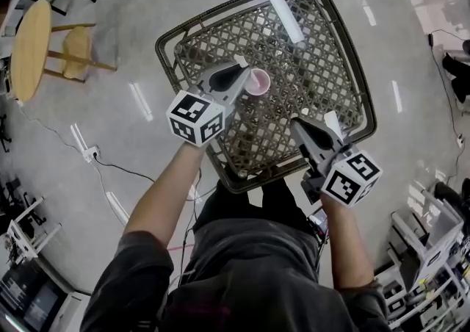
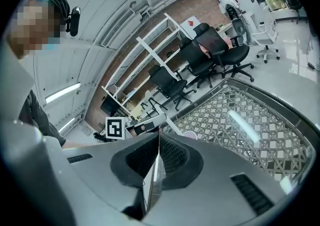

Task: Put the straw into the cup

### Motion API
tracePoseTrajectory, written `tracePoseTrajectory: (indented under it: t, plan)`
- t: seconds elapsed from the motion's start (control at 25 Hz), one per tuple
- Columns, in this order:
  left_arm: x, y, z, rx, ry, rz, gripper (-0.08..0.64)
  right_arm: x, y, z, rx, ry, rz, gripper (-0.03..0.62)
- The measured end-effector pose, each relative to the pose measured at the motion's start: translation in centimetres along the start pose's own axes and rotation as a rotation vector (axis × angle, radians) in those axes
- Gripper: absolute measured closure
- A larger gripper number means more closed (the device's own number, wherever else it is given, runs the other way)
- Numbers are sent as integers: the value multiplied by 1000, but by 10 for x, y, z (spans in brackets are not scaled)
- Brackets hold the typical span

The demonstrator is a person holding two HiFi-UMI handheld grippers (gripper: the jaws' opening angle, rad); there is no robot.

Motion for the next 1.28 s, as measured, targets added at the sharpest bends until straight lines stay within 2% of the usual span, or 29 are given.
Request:
tracePoseTrajectory:
  t: [0.6, 1.28]
  plan:
    - [-9, -33, -23, -68, 14, 25, 520, 10, -2, -5, -28, 2, -14, 578]
    - [-5, -49, -32, -115, 8, 16, 520, 6, -7, -11, -42, 23, -33, 577]
Point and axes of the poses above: the fingertips, and each gripper's own axes: z backward along the fingers, x to its right, y out of its top, the point moved 3 cm from there along z, backward along the fingers, and after that the axes turned 8 degrees about -z, right-handed, at the moved point
